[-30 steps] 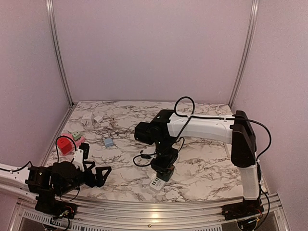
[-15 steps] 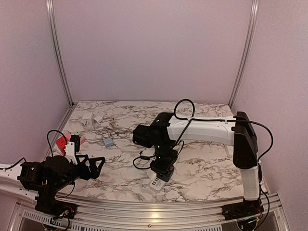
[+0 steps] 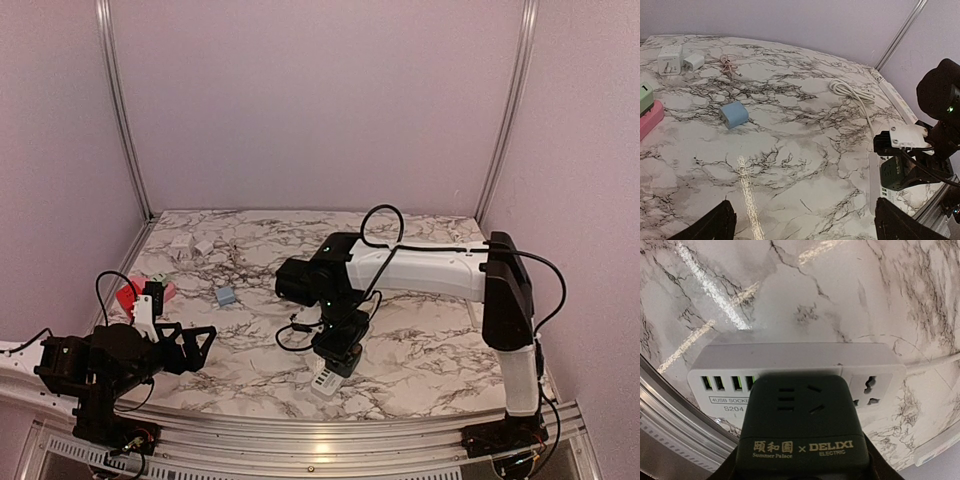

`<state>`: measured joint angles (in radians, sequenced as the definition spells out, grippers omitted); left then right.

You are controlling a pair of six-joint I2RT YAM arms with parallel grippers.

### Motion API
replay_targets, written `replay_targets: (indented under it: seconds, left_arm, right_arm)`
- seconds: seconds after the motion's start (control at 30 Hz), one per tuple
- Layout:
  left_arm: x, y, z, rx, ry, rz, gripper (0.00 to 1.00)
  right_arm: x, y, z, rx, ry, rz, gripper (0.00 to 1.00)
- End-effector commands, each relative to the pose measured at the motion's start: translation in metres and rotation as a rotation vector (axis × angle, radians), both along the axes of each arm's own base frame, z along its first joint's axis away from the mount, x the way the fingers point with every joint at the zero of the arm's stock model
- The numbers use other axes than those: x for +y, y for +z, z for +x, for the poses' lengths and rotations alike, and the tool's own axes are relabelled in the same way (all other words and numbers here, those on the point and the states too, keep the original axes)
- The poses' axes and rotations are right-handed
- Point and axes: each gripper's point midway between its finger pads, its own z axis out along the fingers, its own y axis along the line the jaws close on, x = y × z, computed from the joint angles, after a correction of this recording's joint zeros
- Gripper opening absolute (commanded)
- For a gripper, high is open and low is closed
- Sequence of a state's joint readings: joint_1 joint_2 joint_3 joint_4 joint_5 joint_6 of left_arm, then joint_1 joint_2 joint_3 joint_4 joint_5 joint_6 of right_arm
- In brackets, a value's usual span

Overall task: Insert the plug
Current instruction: Insert the plug into the socket slot.

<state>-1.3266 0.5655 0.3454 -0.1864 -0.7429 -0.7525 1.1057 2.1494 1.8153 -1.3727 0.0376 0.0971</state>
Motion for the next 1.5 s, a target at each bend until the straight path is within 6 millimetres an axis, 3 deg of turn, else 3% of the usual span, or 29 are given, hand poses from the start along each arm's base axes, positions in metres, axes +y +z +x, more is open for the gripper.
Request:
replay_targets:
  seconds: [0.0, 0.2, 0.5, 1.47]
  left_arm:
    - [0.007, 0.0, 0.002, -0.004, 0.025, 0.005, 0.99]
    - [0.007, -0.002, 0.002, -0.004, 0.029, 0.011, 0.99]
    - [0.008, -0.007, 0.002, 0.004, 0.033, 0.011, 0.99]
    - [0.009, -0.015, 0.001, 0.018, 0.039, 0.002, 0.99]
  right_arm:
    - [0.001, -0.068, -0.006, 0.074, -0.017, -0.057, 0.22]
    - [0.002, -0.051, 0.004, 0.015, -0.017, -0.038, 0.24]
    - [0.02, -0.021, 0.022, -0.072, -0.015, 0.035, 0.34]
    - [0.025, 0.018, 0.029, -0.17, -0.019, 0.074, 0.46]
